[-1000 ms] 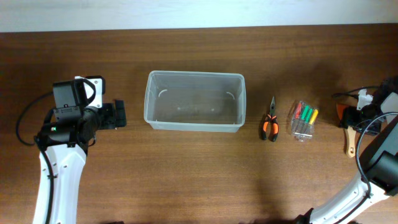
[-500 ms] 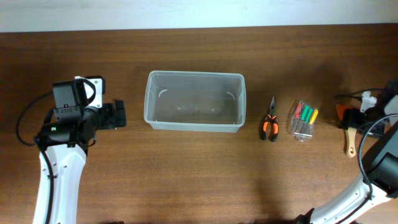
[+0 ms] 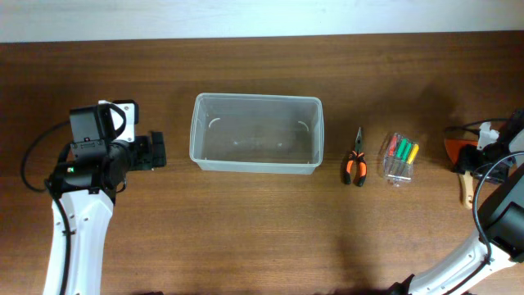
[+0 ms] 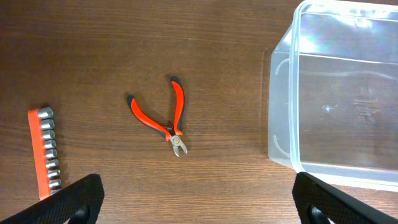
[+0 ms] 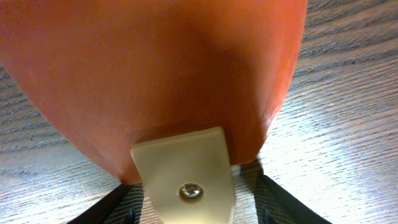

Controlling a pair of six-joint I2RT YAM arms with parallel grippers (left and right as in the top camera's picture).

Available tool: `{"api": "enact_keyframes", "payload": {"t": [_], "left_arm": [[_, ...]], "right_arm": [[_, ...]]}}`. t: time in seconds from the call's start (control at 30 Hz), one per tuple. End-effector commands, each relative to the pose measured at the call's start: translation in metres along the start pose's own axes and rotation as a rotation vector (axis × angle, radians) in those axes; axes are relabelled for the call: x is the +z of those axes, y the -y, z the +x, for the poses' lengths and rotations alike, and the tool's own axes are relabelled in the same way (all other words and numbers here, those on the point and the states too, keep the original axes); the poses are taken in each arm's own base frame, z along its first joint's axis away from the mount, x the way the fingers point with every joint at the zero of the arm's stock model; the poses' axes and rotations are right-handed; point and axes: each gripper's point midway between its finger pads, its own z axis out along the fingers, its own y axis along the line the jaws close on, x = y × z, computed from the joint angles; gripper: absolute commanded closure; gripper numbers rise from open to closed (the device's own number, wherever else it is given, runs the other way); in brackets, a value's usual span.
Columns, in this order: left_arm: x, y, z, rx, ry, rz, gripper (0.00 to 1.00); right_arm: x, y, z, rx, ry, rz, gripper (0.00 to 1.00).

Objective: Pack container

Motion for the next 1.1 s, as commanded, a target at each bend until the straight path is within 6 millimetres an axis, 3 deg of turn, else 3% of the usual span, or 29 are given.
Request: {"api": "enact_keyframes", "payload": {"t": [0.0, 0.63, 1.07], "left_arm": [[-0.003, 0.001, -0.007, 0.014, 0.017, 0.011, 0.01], [-0.003, 0.001, -0.007, 0.014, 0.017, 0.011, 0.01], [-0.003, 0.001, -0.007, 0.014, 0.017, 0.012, 0.01]], "right_arm": [[0.045, -0.004, 0.041, 0.01, -0.156, -0.017, 0.42], [0.046, -0.009, 0.034, 0.03, -0.129, -0.037, 0.6], [0.046, -0.026, 0.027, 0.045, -0.123, -0.033, 0.68]]}}
